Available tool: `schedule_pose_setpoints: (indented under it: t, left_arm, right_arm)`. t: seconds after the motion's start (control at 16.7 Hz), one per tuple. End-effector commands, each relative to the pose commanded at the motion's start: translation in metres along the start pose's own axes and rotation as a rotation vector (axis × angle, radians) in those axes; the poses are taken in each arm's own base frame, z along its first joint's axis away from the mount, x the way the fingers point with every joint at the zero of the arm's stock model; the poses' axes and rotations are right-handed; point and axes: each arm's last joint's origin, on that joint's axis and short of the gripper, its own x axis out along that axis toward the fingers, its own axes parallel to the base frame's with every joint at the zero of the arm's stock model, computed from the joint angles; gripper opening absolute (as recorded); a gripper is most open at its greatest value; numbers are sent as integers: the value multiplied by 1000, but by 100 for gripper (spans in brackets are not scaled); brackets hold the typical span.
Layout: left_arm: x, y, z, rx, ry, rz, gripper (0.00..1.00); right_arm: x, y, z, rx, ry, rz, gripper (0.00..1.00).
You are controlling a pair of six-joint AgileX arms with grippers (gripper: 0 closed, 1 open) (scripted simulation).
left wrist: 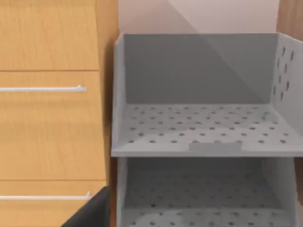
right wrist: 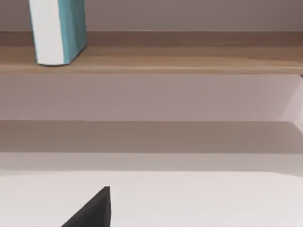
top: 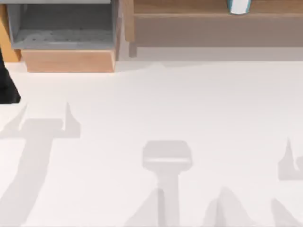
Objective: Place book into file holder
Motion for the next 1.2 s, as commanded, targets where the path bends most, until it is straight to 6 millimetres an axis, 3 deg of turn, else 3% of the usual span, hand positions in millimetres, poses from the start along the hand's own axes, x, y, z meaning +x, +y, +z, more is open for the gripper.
schedule_pose_setpoints:
  t: [0.24, 0.42, 0.6, 0.78, 0.96, 1.2]
  left_arm:
    - [71, -51, 55, 11, 29, -6, 100]
    - [138, -117, 68, 32, 63, -8, 100]
    - [197, -198, 51, 55, 89, -9, 100]
    - [235, -277, 18, 65, 94, -9, 100]
    - [255, -339, -17, 53, 78, -7, 100]
    - [262, -393, -49, 14, 43, -6, 100]
  right_arm:
    - [0, 0, 0, 0, 0, 0, 100]
    - [0, 0, 0, 0, 0, 0, 100]
    - [0, 0, 0, 0, 0, 0, 100]
    - [0, 0, 0, 0, 0, 0, 100]
    - [0, 0, 0, 0, 0, 0, 100]
    - [0, 0, 0, 0, 0, 0, 100]
